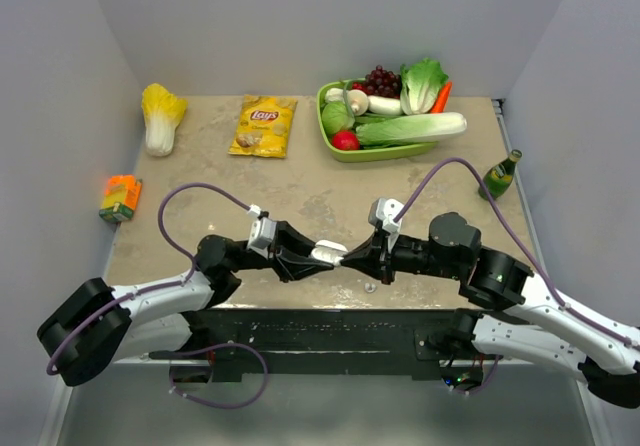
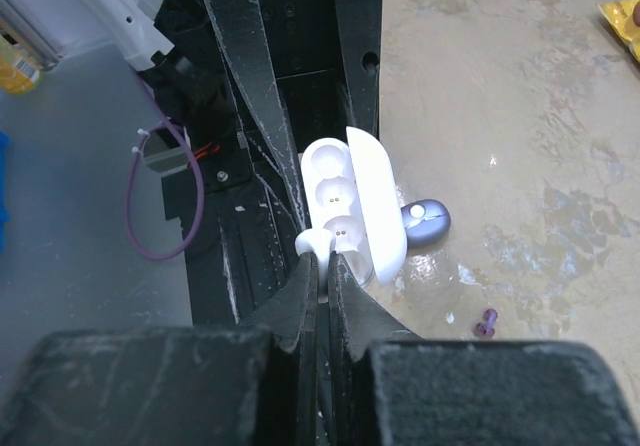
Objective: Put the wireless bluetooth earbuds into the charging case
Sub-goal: Place the earbud in the charging case.
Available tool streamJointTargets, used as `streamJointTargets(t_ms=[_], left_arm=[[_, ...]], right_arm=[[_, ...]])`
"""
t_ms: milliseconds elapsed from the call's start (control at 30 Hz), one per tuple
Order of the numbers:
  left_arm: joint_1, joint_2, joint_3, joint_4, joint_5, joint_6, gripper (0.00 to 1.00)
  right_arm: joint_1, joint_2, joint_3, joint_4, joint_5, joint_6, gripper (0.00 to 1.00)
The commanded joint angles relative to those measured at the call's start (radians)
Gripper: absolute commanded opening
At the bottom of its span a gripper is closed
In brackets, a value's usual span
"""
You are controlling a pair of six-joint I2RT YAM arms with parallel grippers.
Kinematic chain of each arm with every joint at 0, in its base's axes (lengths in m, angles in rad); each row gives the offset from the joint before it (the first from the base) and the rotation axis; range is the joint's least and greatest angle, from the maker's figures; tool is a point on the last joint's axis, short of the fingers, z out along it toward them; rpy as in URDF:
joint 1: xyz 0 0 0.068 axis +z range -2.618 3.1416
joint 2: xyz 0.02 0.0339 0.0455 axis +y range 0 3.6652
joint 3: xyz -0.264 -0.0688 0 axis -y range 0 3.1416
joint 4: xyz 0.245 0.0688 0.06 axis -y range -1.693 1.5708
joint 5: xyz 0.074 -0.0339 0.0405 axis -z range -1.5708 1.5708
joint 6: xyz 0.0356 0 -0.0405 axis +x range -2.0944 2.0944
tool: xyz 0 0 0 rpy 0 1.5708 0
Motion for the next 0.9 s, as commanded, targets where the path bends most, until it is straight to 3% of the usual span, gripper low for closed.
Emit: streamJointTargets(t_ms=[0, 867], left_arm=[[0.005, 0.008, 0.035, 0.062, 0.044, -0.018, 0.0], [0.004, 0.028, 0.015, 0.2, 0.027, -0.072, 0.0]], right_arm=[[0.001, -0.015, 0.052, 0.006, 0.007, -0.024, 0.0], [0.006, 0.041, 0.029, 0.026, 0.082, 0.004, 0.0]])
